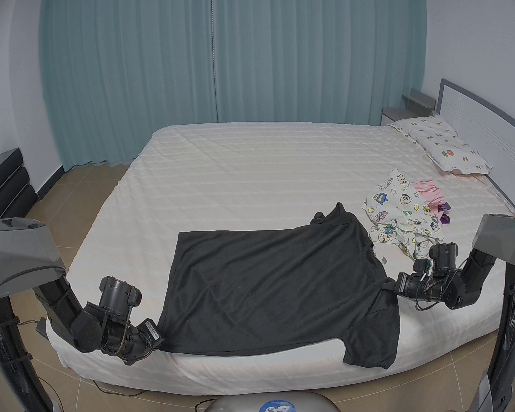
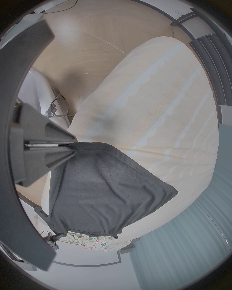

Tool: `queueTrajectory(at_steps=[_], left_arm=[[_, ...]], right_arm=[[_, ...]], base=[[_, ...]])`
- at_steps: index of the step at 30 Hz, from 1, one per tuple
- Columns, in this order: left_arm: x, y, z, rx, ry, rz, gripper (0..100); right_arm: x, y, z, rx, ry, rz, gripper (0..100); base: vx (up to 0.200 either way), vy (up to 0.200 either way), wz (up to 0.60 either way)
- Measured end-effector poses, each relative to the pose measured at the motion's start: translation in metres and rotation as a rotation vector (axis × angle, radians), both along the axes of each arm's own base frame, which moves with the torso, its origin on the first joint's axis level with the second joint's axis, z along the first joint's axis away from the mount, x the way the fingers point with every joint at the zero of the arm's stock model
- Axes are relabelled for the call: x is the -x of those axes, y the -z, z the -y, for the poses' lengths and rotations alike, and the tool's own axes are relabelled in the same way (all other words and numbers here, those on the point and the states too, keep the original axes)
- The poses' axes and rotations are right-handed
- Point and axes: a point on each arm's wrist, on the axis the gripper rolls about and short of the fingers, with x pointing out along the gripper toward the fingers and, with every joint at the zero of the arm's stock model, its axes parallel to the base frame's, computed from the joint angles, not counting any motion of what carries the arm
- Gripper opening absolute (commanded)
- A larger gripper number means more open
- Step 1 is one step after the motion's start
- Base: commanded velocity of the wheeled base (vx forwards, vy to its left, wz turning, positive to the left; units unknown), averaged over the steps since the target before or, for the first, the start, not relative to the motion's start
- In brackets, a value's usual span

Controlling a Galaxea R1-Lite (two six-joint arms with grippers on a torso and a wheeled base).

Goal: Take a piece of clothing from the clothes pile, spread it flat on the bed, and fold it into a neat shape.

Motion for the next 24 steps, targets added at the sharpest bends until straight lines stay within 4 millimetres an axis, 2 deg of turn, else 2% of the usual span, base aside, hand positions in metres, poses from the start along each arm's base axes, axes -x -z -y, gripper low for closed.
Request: queueTrajectory(at_steps=[6,7,13,17,21,24], left_arm=[[-0.003,-0.001,-0.003,0.004,-0.014,0.009,0],[-0.004,-0.001,-0.003,0.004,-0.016,0.01,0],[-0.007,0.0,-0.005,0.005,-0.023,0.011,0],[-0.007,0.0,-0.005,0.007,-0.025,0.011,0],[-0.008,0.0,-0.006,0.022,-0.023,0.01,0],[-0.009,0.0,-0.007,0.034,-0.022,0.008,0]], right_arm=[[-0.011,0.002,-0.004,-0.025,0.003,0.083,0],[-0.012,0.003,-0.005,-0.026,0.0,0.083,100],[-0.017,0.012,-0.011,-0.03,-0.016,0.083,100],[-0.018,0.012,-0.007,-0.039,0.002,0.093,100],[-0.012,0.012,0.003,-0.043,0.033,0.077,100],[-0.001,0.014,0.006,-0.055,0.029,0.04,100]], base=[[0.0,0.0,0.0],[0.0,0.0,0.0],[0.0,0.0,0.0],[0.0,0.0,0.0],[0.0,0.0,0.0],[0.0,0.0,0.0]])
